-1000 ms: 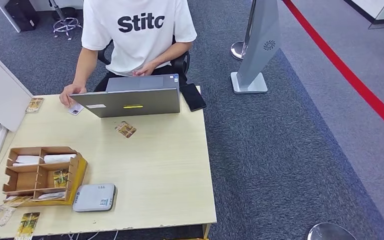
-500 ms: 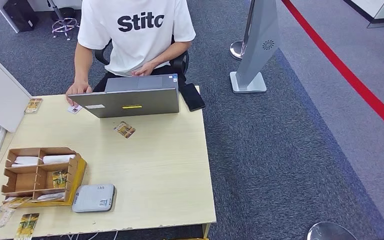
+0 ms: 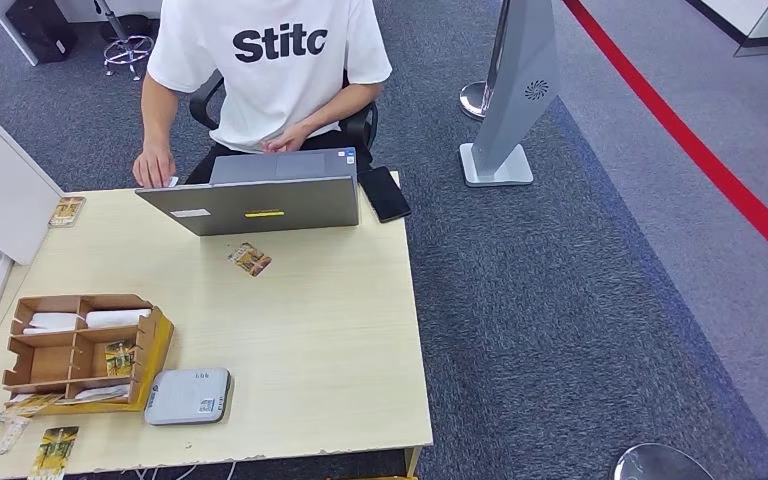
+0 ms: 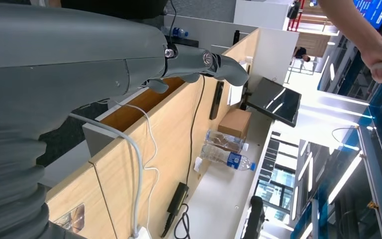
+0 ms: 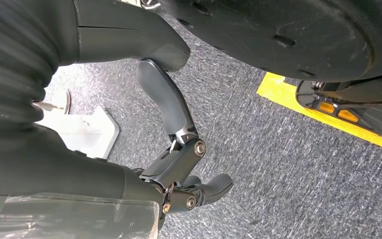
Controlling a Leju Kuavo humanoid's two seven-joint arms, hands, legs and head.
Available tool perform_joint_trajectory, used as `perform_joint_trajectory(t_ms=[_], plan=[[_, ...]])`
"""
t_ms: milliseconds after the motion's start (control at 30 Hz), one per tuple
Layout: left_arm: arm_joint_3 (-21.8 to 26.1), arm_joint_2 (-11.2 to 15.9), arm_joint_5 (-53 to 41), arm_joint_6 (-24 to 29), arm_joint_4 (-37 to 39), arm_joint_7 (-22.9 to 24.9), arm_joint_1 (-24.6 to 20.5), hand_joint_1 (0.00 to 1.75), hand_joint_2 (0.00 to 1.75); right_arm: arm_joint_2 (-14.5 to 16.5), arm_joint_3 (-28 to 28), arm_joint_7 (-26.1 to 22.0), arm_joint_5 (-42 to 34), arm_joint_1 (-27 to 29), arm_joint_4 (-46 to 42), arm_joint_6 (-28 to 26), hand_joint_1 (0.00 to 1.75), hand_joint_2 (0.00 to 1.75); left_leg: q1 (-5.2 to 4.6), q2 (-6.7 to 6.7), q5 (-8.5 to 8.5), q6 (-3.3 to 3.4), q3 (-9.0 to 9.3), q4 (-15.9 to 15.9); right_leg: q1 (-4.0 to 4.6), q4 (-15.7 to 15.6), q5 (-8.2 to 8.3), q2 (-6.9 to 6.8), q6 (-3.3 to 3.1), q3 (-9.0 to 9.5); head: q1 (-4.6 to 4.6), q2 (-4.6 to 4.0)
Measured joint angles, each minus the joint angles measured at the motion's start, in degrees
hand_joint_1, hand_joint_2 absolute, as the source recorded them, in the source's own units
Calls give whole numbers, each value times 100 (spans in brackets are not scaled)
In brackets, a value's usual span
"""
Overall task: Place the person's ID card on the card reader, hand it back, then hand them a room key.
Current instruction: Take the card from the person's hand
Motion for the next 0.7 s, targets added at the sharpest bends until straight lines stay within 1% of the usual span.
perform_joint_trajectory(t_ms=[100, 167, 200, 233, 267, 300, 333, 367, 400, 433, 467, 500, 567, 633, 700], plan=[[-4, -15, -473, -163, -156, -11, -2, 0, 175, 0, 22, 4, 0, 1, 2, -1, 0, 175, 1, -1, 0, 0, 1, 1, 0, 0, 0, 0, 0, -7, 1, 0], [-60, -39, -1114, -255, -470, -20, -6, 0, 175, -1, 49, 3, -3, 0, 2, -3, 0, 175, 1, -1, 0, 0, 2, 2, 0, -1, 0, 0, 0, -13, 1, 0], [-143, -46, -1470, -191, -672, -24, -3, 0, 175, 0, 59, 10, -9, -2, 2, -8, 0, 175, 1, 0, 1, -1, 4, 3, 0, -1, 1, 1, 0, -17, 0, 0], [-291, -57, -1886, 3, -920, -1, 17, 0, 175, 1, 64, 34, -17, -4, 2, -19, 0, 175, 1, 3, 1, -1, 7, 6, 1, -2, 3, 3, 0, -23, 0, 0], [-534, -62, -2413, 399, -1222, 85, 53, 0, 175, 1, 67, 66, -23, -6, 2, -26, 0, 175, 1, 7, 3, -2, 9, 10, 1, -3, 6, 8, 1, -29, 0, 0], [-877, -46, -3038, 998, -1538, 274, 94, 0, 175, 1, 78, 79, -20, -9, 2, -21, 0, 175, 1, 10, 5, -1, 10, 13, 3, -3, 9, 12, 2, -35, 1, 1], [-1353, 33, -3740, 1750, -1835, 612, 130, 0, 175, -1, 120, 29, -14, -16, 4, -19, 0, 175, 3, 12, 9, -1, 6, 15, 5, -3, 13, 15, 4, -36, 3, 2], [-1955, 199, -4433, 2545, -2069, 1060, 147, 0, 175, -10, 227, -110, -4, -33, 27, -45, 0, 175, 5, 11, 14, 0, -3, 14, 7, -2, 18, 13, 2, -34, 5, 2], [-2595, 430, -5025, 3216, -2212, 1516, 137, 0, 175, -34, 406, -307, 4, -65, 78, -111, 0, 175, 6, 8, 21, -2, -11, 13, 9, -1, 26, 9, 1, -33, 5, 1], [-3250, 717, -5580, 3697, -2289, 1949, 84, 0, 175, -74, 664, -518, 2, -112, 156, -197, 0, 175, 8, 5, 29, -6, -18, 12, 10, -1, 34, 6, -1, -37, 4, 1], [-3848, 1015, -6136, 3921, -2291, 2325, -66, 0, 175, -132, 957, -679, -4, -173, 252, -252, 0, 175, 8, 2, 38, -6, -26, 13, 10, -1, 42, 2, -1, -47, -1, 1], [-4336, 1292, -6674, 3940, -2213, 2628, -333, 0, 175, -195, 1213, -764, -8, -235, 339, -260, 0, 175, 8, -7, 52, -5, -35, 14, 11, -1, 49, -4, 4, -61, 0, 1], [-5229, 1857, -7599, 3686, -1729, 3197, -1161, 0, 175, -308, 1564, -771, -6, -328, 474, -169, 0, 175, 9, -39, 85, -1, -67, 16, 11, -1, 67, -31, 9, -86, 11, 1], [-6002, 2314, -7900, 3491, -1063, 3528, -2002, 0, 175, -377, 1705, -709, 2, -353, 574, -120, 0, 175, 9, -55, 111, -10, -95, 15, 11, 3, 97, -46, 3, -99, 19, 0], [-6593, 2584, -7872, 3458, -526, 3653, -2615, 0, 175, -414, 1765, -656, 0, -318, 651, -103, 0, 175, 8, -25, 122, -15, -110, 13, 11, 8, 124, -18, -4, -108, 16, 1]])
